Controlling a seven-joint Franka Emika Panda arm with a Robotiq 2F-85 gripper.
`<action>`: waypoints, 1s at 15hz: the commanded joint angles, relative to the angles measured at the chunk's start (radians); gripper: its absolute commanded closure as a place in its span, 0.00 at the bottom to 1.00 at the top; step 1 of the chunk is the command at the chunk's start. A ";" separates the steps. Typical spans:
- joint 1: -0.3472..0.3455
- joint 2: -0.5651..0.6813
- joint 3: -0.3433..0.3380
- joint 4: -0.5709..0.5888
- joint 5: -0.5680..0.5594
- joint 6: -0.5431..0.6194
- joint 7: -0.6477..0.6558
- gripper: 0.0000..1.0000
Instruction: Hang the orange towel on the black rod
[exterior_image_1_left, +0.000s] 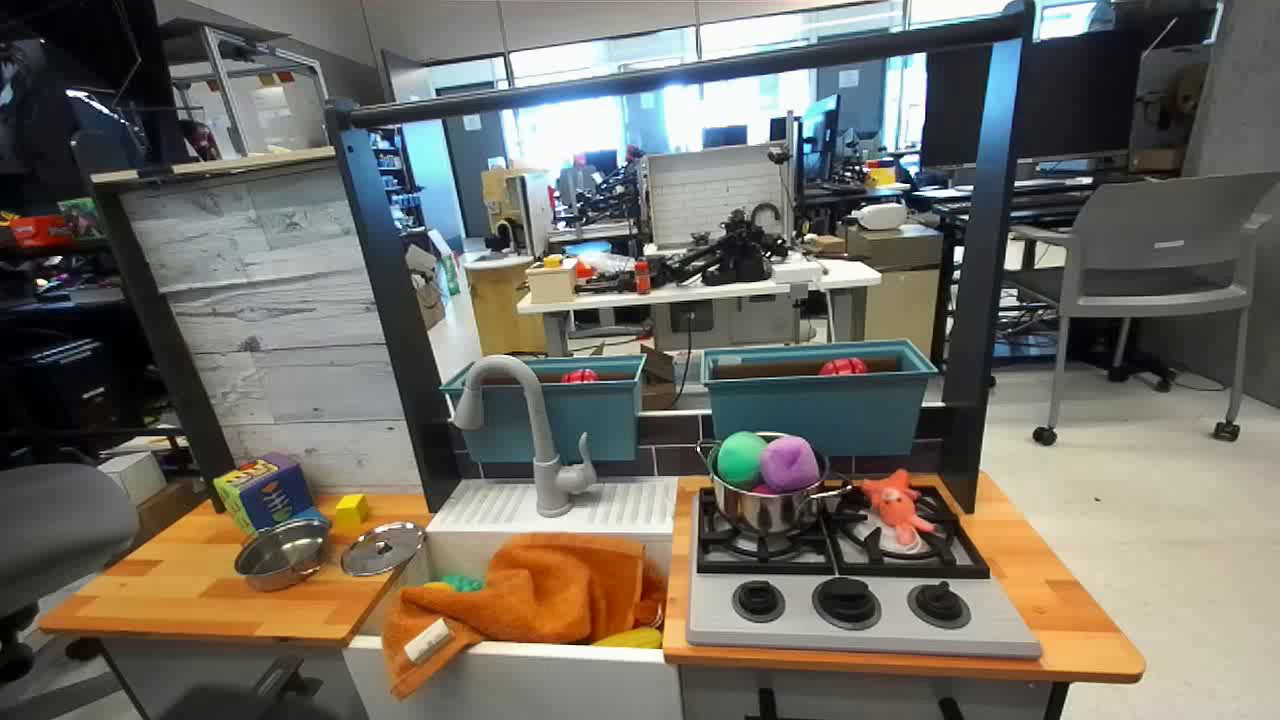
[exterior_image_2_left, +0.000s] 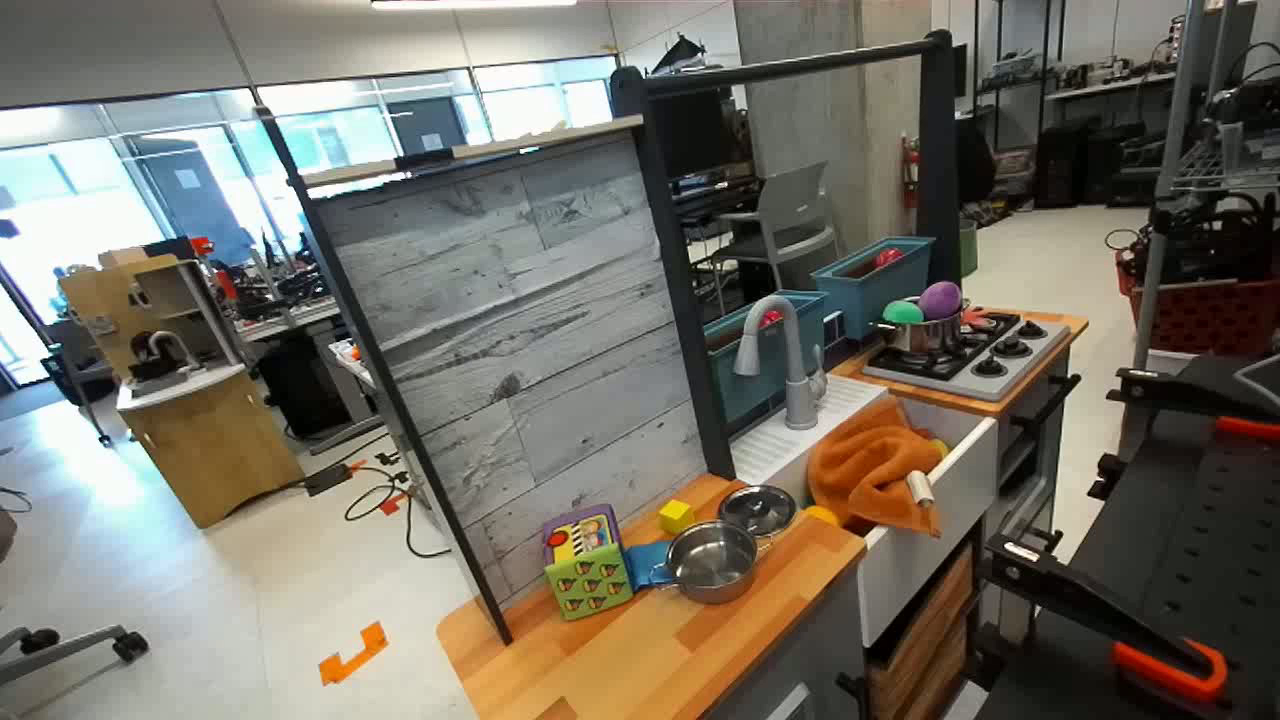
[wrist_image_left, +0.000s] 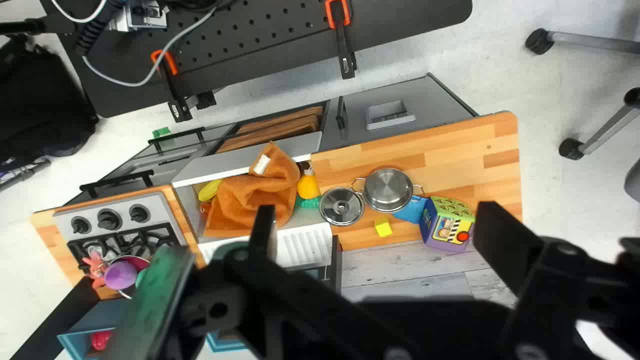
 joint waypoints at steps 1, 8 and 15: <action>0.023 0.006 -0.018 0.002 -0.012 -0.002 0.011 0.00; 0.019 0.003 -0.013 0.001 -0.030 0.003 0.011 0.00; 0.037 0.011 -0.025 -0.001 -0.027 -0.004 -0.016 0.00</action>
